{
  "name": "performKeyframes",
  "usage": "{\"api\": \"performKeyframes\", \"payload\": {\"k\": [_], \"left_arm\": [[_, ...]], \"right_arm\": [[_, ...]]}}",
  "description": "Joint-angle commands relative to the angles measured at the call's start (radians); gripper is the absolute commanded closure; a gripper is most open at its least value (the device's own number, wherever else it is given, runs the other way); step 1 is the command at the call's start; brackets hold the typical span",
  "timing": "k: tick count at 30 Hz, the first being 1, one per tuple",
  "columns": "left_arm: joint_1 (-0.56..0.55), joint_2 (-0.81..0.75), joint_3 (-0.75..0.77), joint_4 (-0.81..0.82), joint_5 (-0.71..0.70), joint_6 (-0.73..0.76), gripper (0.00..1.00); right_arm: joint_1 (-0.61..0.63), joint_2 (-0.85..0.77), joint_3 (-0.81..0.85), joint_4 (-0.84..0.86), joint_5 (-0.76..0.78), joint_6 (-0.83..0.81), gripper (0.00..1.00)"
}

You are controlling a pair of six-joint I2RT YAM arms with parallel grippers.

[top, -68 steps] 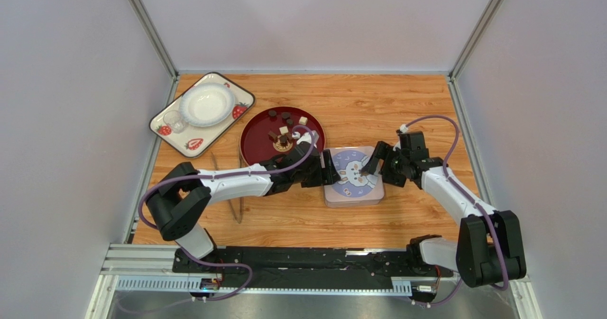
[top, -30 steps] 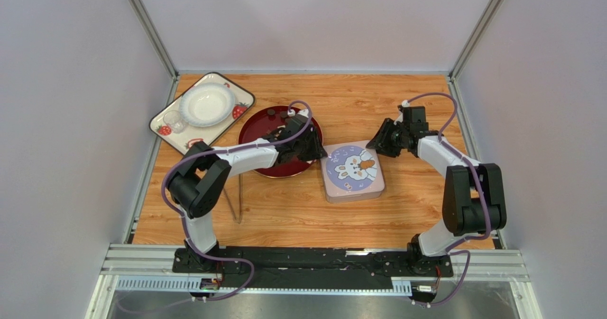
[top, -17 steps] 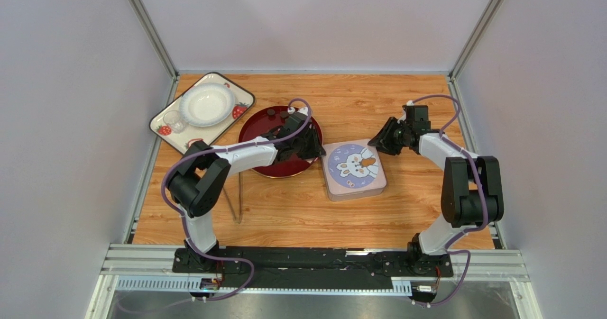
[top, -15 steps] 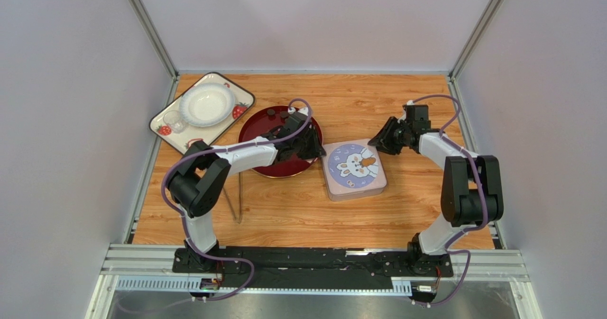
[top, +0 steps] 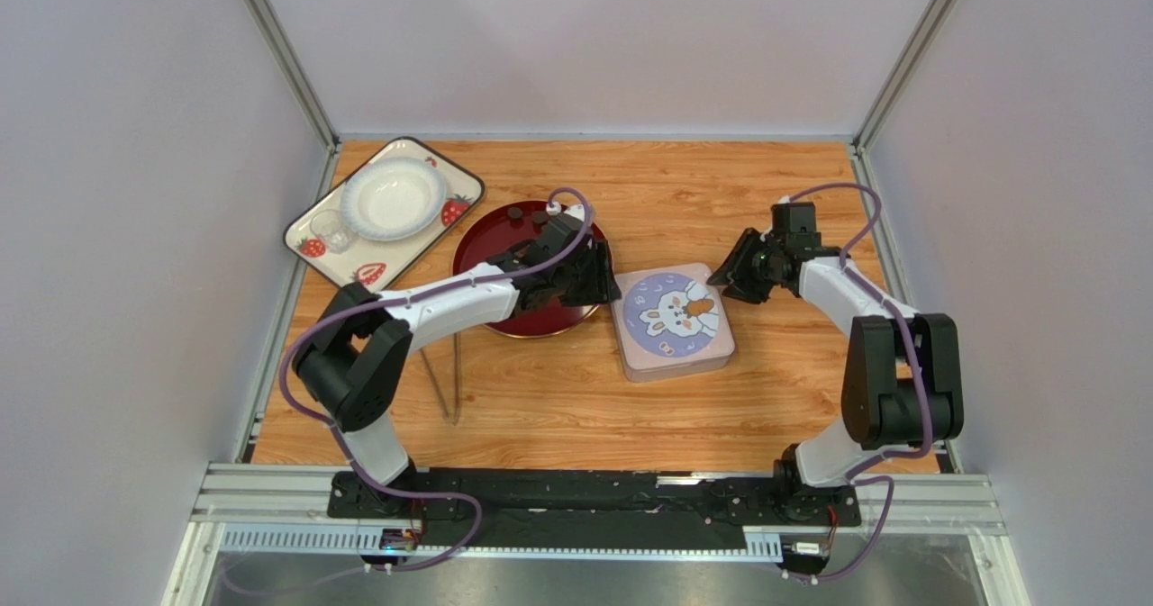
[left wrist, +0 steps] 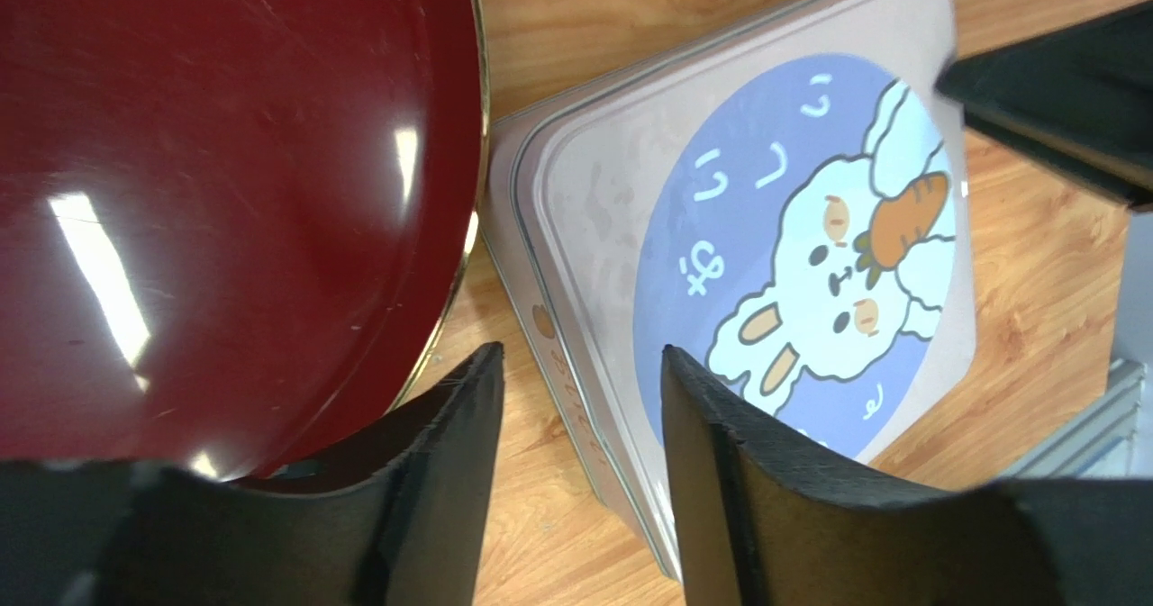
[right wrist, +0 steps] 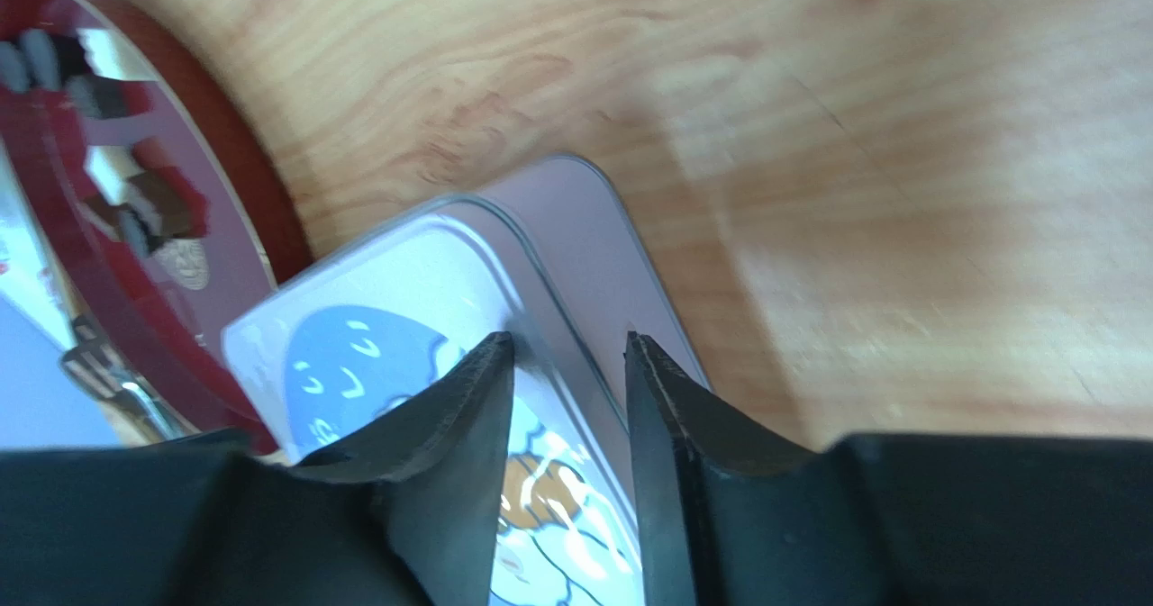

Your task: Pack the chocolate

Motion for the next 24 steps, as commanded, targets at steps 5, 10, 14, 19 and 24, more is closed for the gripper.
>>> {"api": "performKeyframes", "payload": {"k": [5,10,14,19,24], "left_arm": [[0.046,-0.255,0.041,-0.087,-0.183,0.105,0.32],[0.092,-0.414,0.037,-0.176,-0.256,0.190,0.22],[0.128,-0.546,0.038,-0.268,-0.354,0.263,0.12],[0.138,-0.785,0.019,-0.372,-0.512,0.366,0.01],[0.138,-1.019,-0.014,-0.441,-0.635,0.483,0.01]], "right_arm": [[0.003,-0.159,0.105,-0.216,0.210,-0.085,0.47],[0.003,-0.311,0.142,-0.326,0.377,-0.086,0.29],[0.003,-0.440,0.174,-0.414,0.479,-0.085,0.16],[0.002,-0.654,0.196,-0.487,0.612,-0.105,0.10],[0.002,-0.857,0.216,-0.517,0.709,-0.134,0.09]]}}
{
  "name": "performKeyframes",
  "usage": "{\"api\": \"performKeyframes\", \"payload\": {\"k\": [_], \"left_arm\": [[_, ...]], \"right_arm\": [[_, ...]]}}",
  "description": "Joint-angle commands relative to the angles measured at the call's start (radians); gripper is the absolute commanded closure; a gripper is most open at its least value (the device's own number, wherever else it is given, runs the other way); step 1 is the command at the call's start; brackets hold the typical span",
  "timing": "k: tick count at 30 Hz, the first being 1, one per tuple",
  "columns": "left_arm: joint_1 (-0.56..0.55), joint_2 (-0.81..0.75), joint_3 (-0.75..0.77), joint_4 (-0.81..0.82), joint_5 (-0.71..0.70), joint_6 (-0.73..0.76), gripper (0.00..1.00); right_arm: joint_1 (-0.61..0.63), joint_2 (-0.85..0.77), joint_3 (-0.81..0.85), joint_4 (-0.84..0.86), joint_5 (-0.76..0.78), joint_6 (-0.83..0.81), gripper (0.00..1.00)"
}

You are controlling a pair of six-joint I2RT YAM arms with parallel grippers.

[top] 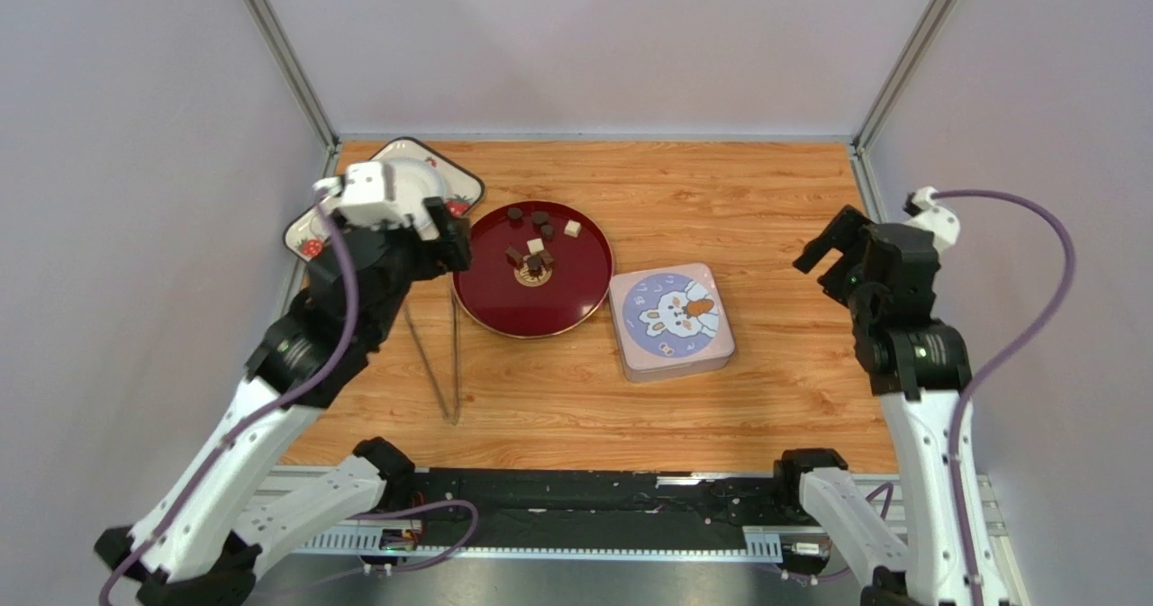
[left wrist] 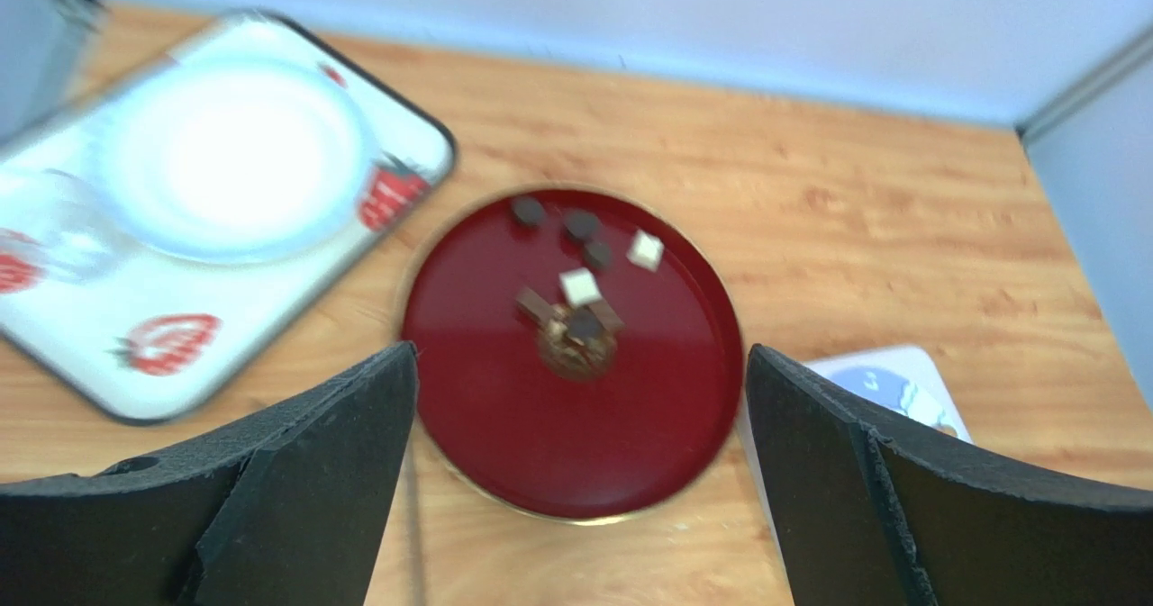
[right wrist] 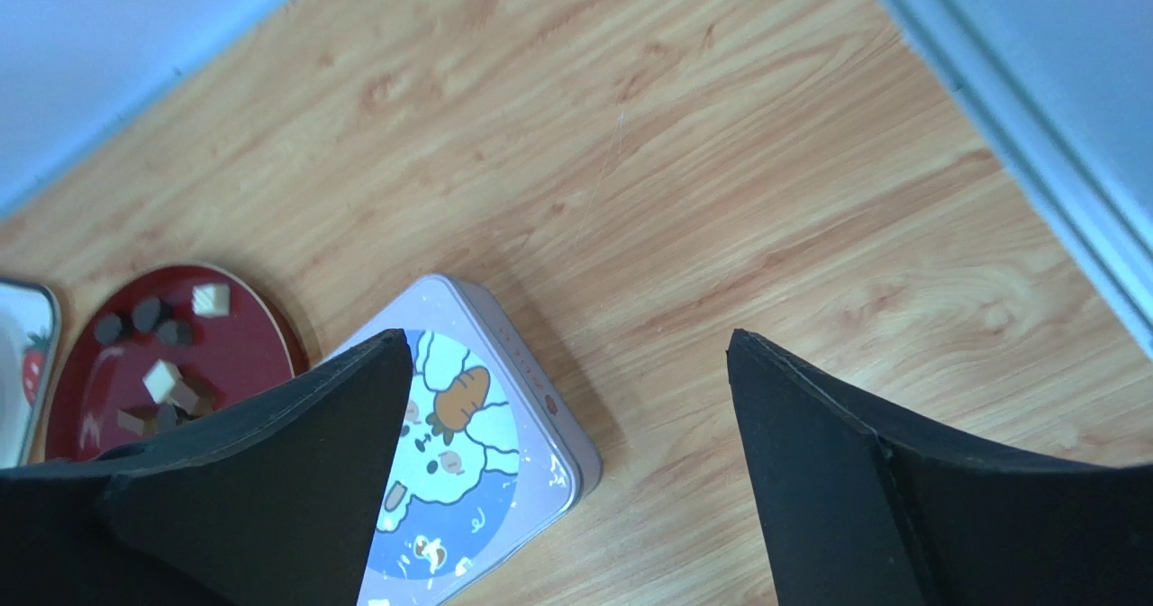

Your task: Pack the chocolate

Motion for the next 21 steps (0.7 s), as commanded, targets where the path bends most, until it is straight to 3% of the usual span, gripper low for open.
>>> {"api": "performKeyframes", "payload": {"k": [1,9,21], "left_arm": [[0.002,-0.230,-0.019,-0.103,-0.160,0.150,0.01],[0.002,-0.510,-0.046,-0.169,-0.220,0.229,0.01],[0.002,-0.746,-0.072,-0.247,-0.275,0.232,0.01]], "right_arm": [[0.001,-0.169,0.051,-0.039,0.148,-0.056,0.09],[0.004,-0.420,0.028,-0.013,0.132,-0.168,0.08],[0.053,-0.563,0.007,0.030,0.184,-0.242,0.08]]}}
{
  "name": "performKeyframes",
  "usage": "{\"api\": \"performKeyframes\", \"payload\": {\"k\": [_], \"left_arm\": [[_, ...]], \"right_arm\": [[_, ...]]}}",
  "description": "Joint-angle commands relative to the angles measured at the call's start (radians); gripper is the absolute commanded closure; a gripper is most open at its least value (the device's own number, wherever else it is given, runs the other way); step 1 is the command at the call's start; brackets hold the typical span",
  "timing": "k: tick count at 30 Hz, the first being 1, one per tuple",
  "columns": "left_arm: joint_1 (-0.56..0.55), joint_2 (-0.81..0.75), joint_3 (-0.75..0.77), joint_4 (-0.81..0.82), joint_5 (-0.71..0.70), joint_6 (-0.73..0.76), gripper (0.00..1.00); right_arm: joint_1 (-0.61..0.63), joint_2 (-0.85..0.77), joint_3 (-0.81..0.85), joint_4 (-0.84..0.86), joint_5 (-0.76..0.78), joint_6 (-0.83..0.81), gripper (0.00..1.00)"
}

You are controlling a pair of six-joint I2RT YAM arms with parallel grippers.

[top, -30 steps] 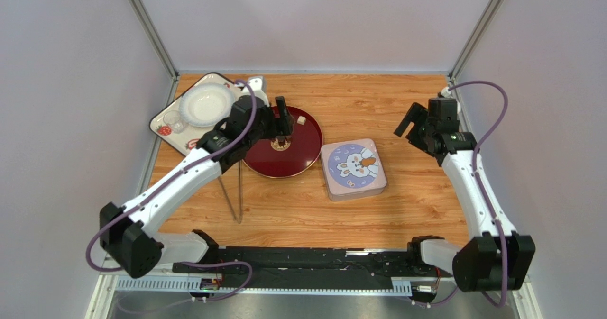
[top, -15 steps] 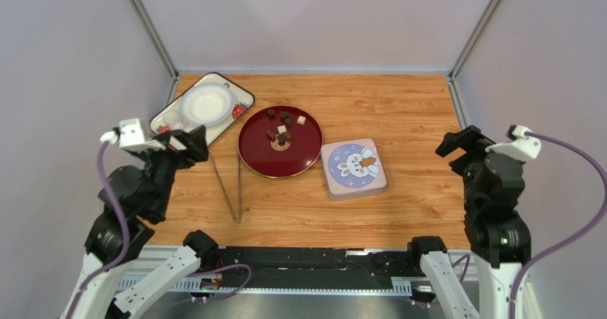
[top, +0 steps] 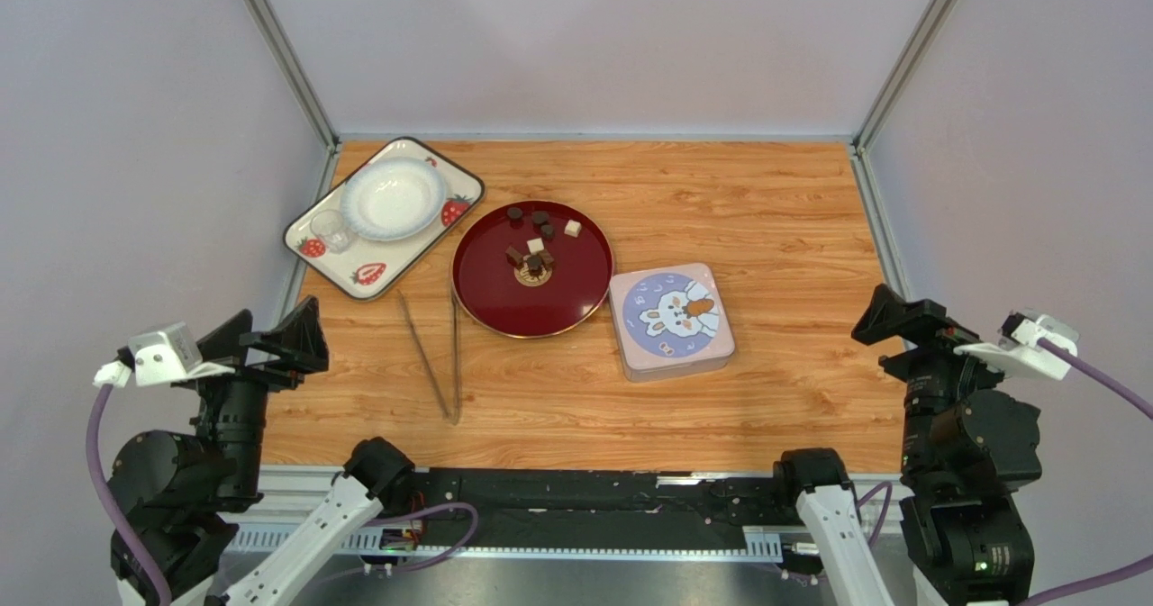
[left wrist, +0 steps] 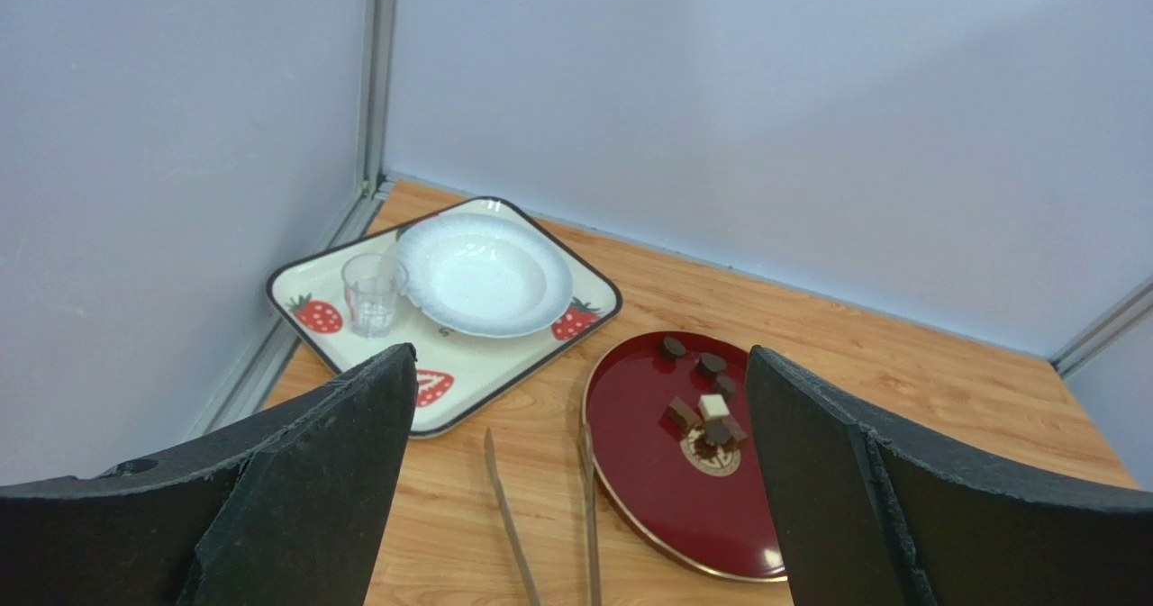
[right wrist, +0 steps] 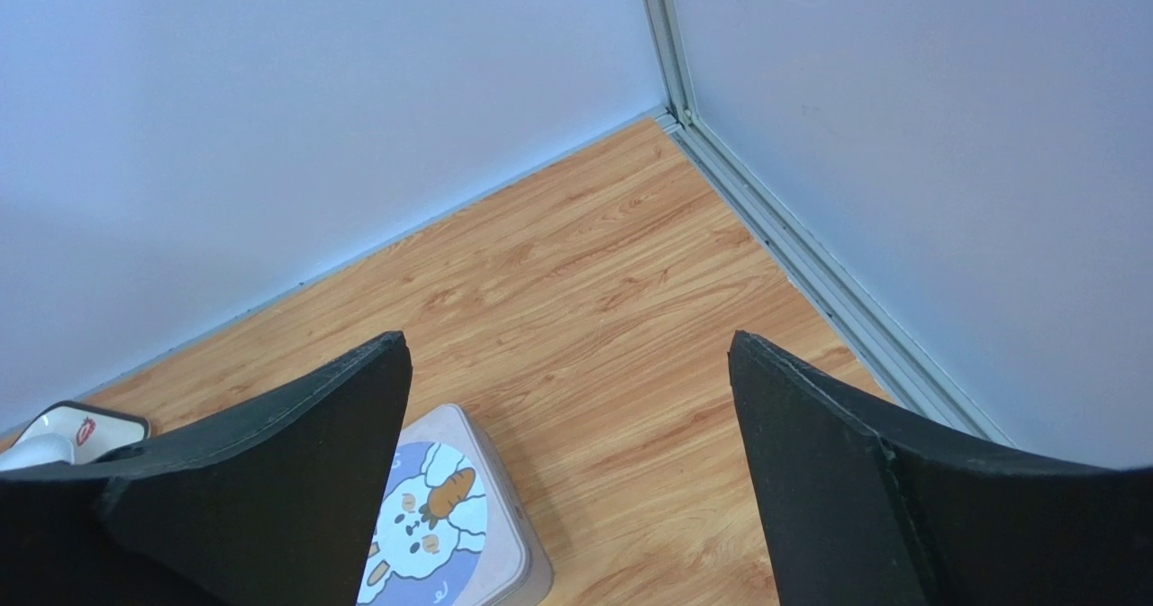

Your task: Pack the chocolate

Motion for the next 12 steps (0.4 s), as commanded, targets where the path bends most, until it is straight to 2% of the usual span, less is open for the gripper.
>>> {"api": "performKeyframes", "payload": {"k": [1,12], "left_arm": [[0.003,-0.051,-0.027,-0.040,-0.040,0.026,0.01],[0.002,-0.092,-0.038,-0.034,-0.084,0.047,0.01]], "right_arm": [[0.019,-0.041,-0.021,0.046,0.046,-0.052,0.08],[0.029,-0.052,-0.032,0.082,0.080,-0.080,0.08]]}}
